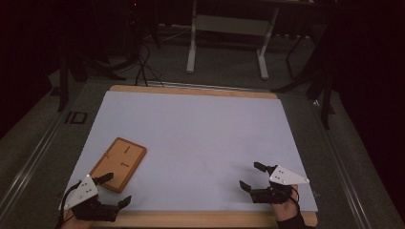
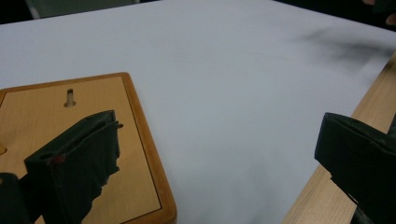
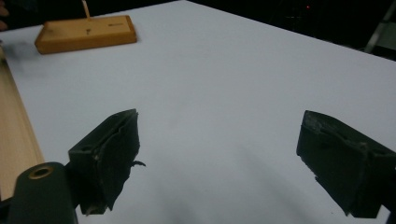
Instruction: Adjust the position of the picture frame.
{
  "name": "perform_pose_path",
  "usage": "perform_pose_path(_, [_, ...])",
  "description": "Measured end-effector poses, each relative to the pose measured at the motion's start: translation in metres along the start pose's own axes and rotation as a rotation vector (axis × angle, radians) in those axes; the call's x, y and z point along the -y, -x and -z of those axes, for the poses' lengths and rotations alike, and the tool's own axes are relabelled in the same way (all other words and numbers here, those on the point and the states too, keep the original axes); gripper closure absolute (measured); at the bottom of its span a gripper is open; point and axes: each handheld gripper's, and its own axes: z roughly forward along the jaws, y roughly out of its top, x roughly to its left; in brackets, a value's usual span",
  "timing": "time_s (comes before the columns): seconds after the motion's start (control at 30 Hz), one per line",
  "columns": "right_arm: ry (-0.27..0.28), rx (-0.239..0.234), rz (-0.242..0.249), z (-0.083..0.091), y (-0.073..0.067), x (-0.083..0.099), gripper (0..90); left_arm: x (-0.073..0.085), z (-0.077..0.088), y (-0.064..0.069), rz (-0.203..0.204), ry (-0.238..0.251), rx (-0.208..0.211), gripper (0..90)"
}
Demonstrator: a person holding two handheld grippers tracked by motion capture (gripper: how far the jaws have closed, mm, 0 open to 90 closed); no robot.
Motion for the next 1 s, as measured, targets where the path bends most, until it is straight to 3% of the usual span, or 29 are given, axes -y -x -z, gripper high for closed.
perform_pose_path(0.23, [0.014,0.015,0.008,0.002,0.001,-0.001,12.7,-0.002,0.004,0.000,0.016,0.051,0.003,0.4])
perform_pose_path(0.27, [0.036,0.014,0.023,0.003,0.000,-0.001,12.8,-0.005,0.005,0.001,0.018,0.101,0.036,0.4])
perform_pose_path(0.33, [0.060,0.009,0.028,0.005,-0.001,-0.002,12.8,-0.009,0.006,0.001,0.021,0.146,0.060,0.4])
perform_pose_path(0.5, [0.060,0.020,0.013,0.005,0.000,-0.002,12.8,-0.024,0.012,-0.004,0.007,0.164,0.081,0.4])
perform_pose_path(0.6, [0.078,0.023,-0.003,0.007,0.001,-0.003,12.9,-0.033,0.014,-0.011,0.038,0.169,0.086,0.4])
perform_pose_path(0.67, [0.078,0.026,-0.012,0.007,0.001,-0.002,12.9,-0.039,0.013,-0.016,0.033,0.133,0.049,0.4])
perform_pose_path(0.73, [0.076,0.019,-0.013,0.007,0.001,-0.002,12.9,-0.044,0.012,-0.020,0.024,0.128,-0.003,0.4])
perform_pose_path(0.87, [0.075,0.025,0.000,0.007,-0.002,-0.003,12.9,-0.053,0.009,-0.031,0.013,0.106,-0.036,0.4])
perform_pose_path(1.0, [0.070,0.019,0.003,0.007,-0.002,-0.003,12.9,-0.058,0.006,-0.045,0.037,0.104,-0.063,0.5])
